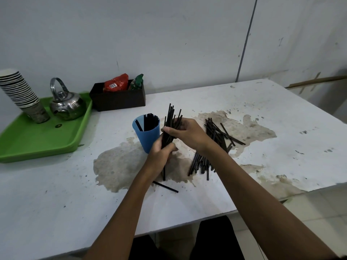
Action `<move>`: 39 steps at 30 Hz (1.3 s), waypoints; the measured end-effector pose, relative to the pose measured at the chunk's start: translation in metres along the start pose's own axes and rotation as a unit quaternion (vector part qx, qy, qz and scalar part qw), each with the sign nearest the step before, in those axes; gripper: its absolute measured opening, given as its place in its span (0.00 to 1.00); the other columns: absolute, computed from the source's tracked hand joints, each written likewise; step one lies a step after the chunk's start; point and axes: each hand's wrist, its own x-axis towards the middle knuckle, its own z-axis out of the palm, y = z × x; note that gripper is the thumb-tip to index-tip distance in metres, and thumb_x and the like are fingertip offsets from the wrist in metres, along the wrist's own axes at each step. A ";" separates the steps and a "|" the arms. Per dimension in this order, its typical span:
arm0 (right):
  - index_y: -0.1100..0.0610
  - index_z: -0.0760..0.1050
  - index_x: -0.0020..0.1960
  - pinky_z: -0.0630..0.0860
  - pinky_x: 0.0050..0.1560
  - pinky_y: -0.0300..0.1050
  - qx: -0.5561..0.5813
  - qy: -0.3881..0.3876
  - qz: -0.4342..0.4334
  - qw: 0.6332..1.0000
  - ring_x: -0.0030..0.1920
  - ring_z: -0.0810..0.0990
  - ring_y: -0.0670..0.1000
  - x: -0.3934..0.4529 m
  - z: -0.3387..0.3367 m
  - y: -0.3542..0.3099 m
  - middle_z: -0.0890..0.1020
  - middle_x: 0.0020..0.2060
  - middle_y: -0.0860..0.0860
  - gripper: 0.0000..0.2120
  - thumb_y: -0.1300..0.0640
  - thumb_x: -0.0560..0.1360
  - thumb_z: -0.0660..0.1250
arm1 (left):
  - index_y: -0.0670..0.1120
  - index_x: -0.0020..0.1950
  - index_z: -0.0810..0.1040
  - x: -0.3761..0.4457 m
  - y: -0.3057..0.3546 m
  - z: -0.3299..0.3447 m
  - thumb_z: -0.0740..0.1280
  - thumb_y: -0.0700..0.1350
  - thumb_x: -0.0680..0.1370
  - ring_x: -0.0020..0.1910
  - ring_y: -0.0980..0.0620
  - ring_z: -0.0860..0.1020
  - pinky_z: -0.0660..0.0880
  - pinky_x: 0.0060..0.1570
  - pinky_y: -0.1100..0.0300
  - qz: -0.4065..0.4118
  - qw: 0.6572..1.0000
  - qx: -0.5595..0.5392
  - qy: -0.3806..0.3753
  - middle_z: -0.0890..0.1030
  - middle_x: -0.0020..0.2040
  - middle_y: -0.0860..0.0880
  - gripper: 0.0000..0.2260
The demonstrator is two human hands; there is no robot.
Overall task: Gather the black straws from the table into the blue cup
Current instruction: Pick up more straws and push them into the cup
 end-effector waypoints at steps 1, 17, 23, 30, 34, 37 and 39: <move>0.64 0.80 0.52 0.78 0.44 0.35 0.008 -0.004 0.003 1.000 0.43 0.84 0.46 -0.001 0.000 -0.001 0.85 0.43 0.54 0.09 0.60 0.75 0.72 | 0.48 0.53 0.74 -0.001 0.002 0.001 0.63 0.37 0.79 0.28 0.60 0.73 0.68 0.28 0.68 0.003 1.000 0.019 0.013 0.75 0.30 0.58 0.07; 0.50 0.74 0.68 0.67 0.70 0.45 -0.026 0.005 -0.053 0.998 0.63 0.77 0.44 0.001 0.008 -0.044 0.79 0.64 0.47 0.25 0.41 0.83 0.47 | 0.53 0.43 0.72 0.001 -0.008 -0.002 0.66 0.44 0.80 0.24 0.59 0.64 0.63 0.27 0.65 -0.032 0.998 -0.030 0.046 0.66 0.26 0.58 0.07; 0.55 0.82 0.59 0.67 0.61 0.28 -0.135 -0.010 -0.088 0.987 0.57 0.79 0.39 -0.008 0.011 -0.048 0.85 0.54 0.47 0.26 0.43 0.84 0.49 | 0.47 0.39 0.67 0.002 -0.009 0.001 0.66 0.43 0.80 0.27 0.55 0.63 0.63 0.30 0.62 -0.024 0.997 -0.022 0.072 0.65 0.29 0.49 0.11; 0.56 0.75 0.68 0.66 0.66 0.31 -0.146 -0.014 -0.129 0.981 0.69 0.72 0.44 -0.013 0.012 -0.049 0.78 0.66 0.50 0.24 0.45 0.84 0.49 | 0.47 0.33 0.64 0.000 -0.008 0.003 0.71 0.43 0.76 0.28 0.54 0.65 0.67 0.31 0.63 0.003 0.993 -0.005 0.122 0.64 0.29 0.47 0.18; 0.52 0.75 0.69 0.62 0.71 0.38 -0.156 -0.055 -0.147 0.975 0.72 0.69 0.45 -0.017 0.016 -0.059 0.76 0.68 0.48 0.22 0.46 0.84 0.49 | 0.47 0.35 0.65 -0.002 -0.009 0.001 0.71 0.43 0.76 0.29 0.52 0.66 0.67 0.32 0.61 -0.001 0.991 -0.009 0.131 0.66 0.32 0.43 0.16; 0.53 0.77 0.66 0.61 0.75 0.46 -0.233 -0.067 -0.156 0.958 0.68 0.73 0.46 -0.021 0.015 -0.059 0.79 0.65 0.50 0.22 0.48 0.85 0.49 | 0.46 0.36 0.66 -0.003 -0.010 0.000 0.71 0.43 0.76 0.29 0.52 0.68 0.68 0.32 0.62 -0.001 0.990 -0.001 0.140 0.68 0.32 0.43 0.15; 0.54 0.78 0.65 0.57 0.76 0.46 -0.282 -0.072 -0.161 0.943 0.67 0.73 0.48 -0.022 0.014 -0.056 0.79 0.65 0.51 0.22 0.48 0.85 0.49 | 0.46 0.35 0.67 -0.003 -0.010 0.000 0.72 0.44 0.75 0.26 0.56 0.68 0.68 0.30 0.65 0.003 0.990 -0.002 0.144 0.68 0.30 0.47 0.16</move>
